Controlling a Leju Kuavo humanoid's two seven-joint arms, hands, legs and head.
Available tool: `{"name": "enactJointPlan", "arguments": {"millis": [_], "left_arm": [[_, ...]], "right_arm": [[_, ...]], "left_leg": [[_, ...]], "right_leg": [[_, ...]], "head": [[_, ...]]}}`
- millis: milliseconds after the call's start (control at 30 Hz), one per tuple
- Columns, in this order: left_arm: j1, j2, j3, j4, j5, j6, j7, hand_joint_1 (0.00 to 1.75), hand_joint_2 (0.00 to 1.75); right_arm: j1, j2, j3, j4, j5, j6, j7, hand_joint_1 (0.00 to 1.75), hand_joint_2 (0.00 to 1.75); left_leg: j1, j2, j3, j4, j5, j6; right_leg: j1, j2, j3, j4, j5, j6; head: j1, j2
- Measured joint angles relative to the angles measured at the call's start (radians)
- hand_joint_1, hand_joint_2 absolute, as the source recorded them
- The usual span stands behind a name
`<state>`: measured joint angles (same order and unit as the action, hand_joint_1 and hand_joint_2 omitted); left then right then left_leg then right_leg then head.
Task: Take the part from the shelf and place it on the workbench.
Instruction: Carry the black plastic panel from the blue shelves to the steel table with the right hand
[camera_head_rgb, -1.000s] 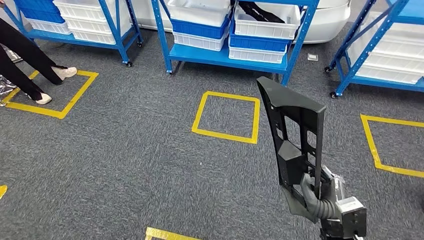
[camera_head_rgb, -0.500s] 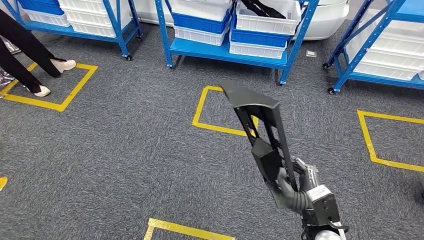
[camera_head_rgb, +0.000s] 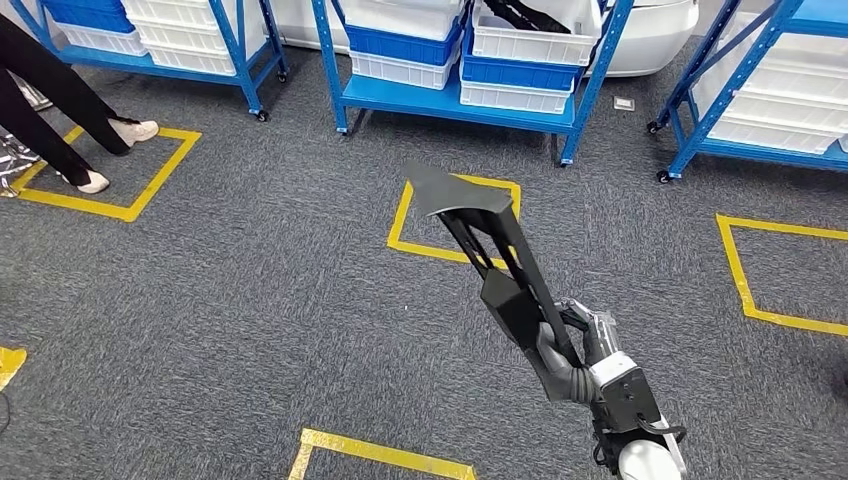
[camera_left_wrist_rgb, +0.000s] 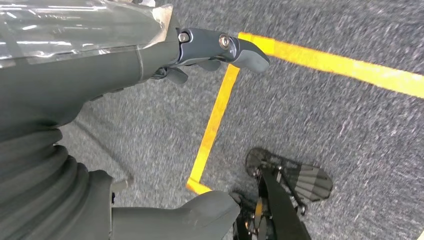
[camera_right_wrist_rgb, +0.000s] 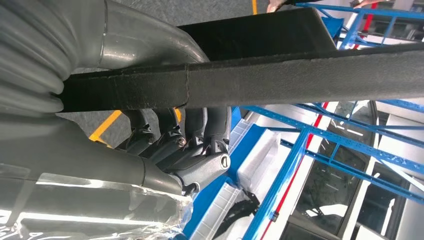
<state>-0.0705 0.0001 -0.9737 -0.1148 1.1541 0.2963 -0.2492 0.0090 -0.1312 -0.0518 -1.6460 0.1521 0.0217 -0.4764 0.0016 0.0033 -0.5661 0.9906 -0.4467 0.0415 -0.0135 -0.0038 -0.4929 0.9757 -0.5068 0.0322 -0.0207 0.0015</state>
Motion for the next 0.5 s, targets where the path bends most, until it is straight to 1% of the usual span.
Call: {"name": "enactJointPlan", "arguments": {"millis": [67,133,167,367,467,500], "left_arm": [[0.0,-0.003,0.001,0.002,0.008,0.002,0.0,0.0,1.75],[0.0,-0.004,0.0,0.004,0.014,0.003,0.003,0.0,1.75],[0.0,-0.005,0.0,0.006,0.016,0.003,0.005,0.0,1.75],[0.0,-0.004,0.0,0.01,0.031,0.014,0.026,0.0,1.75],[0.0,-0.005,-0.001,0.01,0.044,0.024,0.039,0.0,1.75],[0.0,-0.006,-0.001,0.01,0.049,0.027,0.043,0.0,1.75]], "right_arm": [[-0.024,-0.001,0.012,0.01,0.018,0.005,0.0,1.75,1.75],[-0.041,-0.001,0.022,0.018,0.036,0.008,0.001,1.75,1.75],[-0.046,-0.001,0.026,0.02,0.042,0.009,0.001,1.75,1.75],[-0.069,0.002,0.036,0.028,0.061,0.033,-0.002,1.75,1.75],[-0.095,0.002,0.039,0.039,0.067,0.053,-0.005,1.75,1.75],[-0.106,0.002,0.04,0.042,0.068,0.058,-0.006,1.75,1.75]], "left_leg": [[-0.001,0.0,-0.008,0.003,0.005,-0.004],[0.003,-0.001,-0.013,0.003,0.012,-0.008],[0.003,-0.002,-0.014,0.004,0.013,-0.009],[0.003,-0.003,-0.016,0.007,0.014,-0.008],[0.0,-0.003,-0.019,0.005,0.015,-0.006],[0.003,-0.003,-0.016,-0.003,0.019,-0.003]], "right_leg": [[0.004,0.002,-0.005,-0.001,0.007,-0.011],[0.007,0.002,-0.012,0.003,0.011,-0.017],[0.007,0.002,-0.013,0.004,0.011,-0.017],[0.005,0.002,-0.013,0.005,0.012,-0.017],[0.005,0.001,-0.014,0.002,0.015,-0.012],[0.007,0.0,-0.015,0.002,0.014,-0.01]], "head": [[-0.001,0.0],[-0.001,0.0],[-0.002,0.0],[-0.002,0.0],[-0.002,0.0],[-0.001,0.0]]}}
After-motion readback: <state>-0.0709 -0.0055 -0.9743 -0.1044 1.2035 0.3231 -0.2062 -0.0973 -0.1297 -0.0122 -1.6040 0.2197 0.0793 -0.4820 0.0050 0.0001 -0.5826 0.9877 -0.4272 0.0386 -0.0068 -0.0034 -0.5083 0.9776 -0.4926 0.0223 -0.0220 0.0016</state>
